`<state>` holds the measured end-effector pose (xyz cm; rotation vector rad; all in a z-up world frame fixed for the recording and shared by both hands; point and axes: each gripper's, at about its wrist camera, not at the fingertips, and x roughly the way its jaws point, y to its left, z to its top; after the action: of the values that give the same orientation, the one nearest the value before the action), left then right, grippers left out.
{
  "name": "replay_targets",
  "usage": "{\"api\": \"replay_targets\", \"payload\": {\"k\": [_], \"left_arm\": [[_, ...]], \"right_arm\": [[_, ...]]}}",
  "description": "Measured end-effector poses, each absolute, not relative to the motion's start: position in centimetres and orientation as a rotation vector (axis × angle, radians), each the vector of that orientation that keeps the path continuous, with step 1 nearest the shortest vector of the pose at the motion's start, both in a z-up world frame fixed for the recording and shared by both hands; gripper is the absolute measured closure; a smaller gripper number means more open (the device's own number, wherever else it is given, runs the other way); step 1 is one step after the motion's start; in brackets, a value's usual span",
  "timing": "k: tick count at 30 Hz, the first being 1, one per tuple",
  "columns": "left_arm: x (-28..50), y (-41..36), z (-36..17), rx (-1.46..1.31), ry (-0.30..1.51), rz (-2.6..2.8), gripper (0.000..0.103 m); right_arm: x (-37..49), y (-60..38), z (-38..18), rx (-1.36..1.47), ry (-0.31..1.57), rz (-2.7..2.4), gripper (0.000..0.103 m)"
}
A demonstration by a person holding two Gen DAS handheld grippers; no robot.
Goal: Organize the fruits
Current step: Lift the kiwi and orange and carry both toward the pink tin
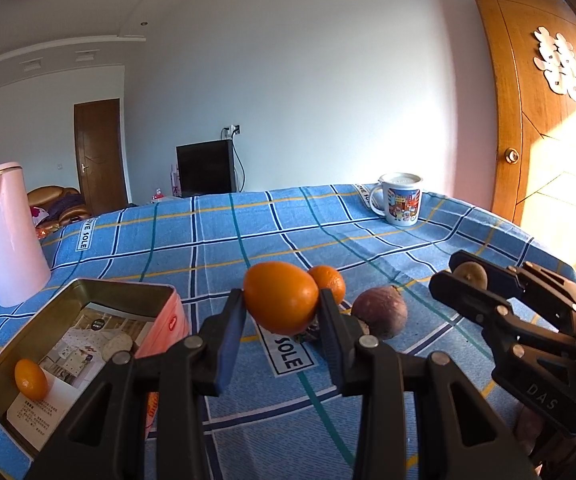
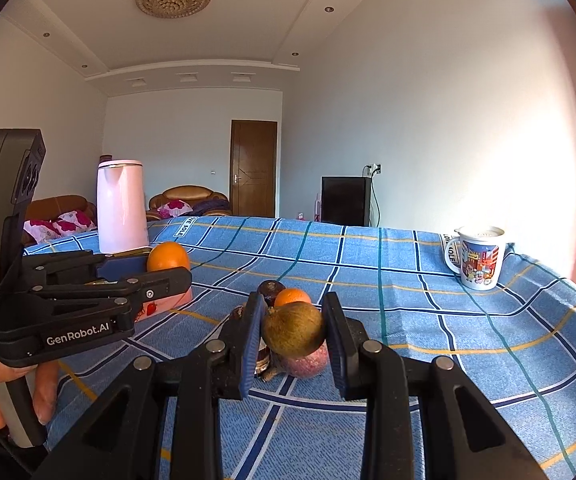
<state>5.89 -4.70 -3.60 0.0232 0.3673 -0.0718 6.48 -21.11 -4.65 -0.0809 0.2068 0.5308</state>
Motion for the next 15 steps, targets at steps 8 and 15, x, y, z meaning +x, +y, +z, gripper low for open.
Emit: {"api": "replay_targets", "payload": {"k": [8,15], "left_arm": [[5.3,-4.8,-3.5,0.032,0.349,-0.069,0.065],[4.7,-3.9,-3.2,0.023,0.327,-0.061,0.065]], "right_arm": [[6.2,-21.0,-4.7,-0.093,0.185,0.528,0.071],[6.2,-20.9,-4.6,-0.102,0.182,0.526,0.071]]}}
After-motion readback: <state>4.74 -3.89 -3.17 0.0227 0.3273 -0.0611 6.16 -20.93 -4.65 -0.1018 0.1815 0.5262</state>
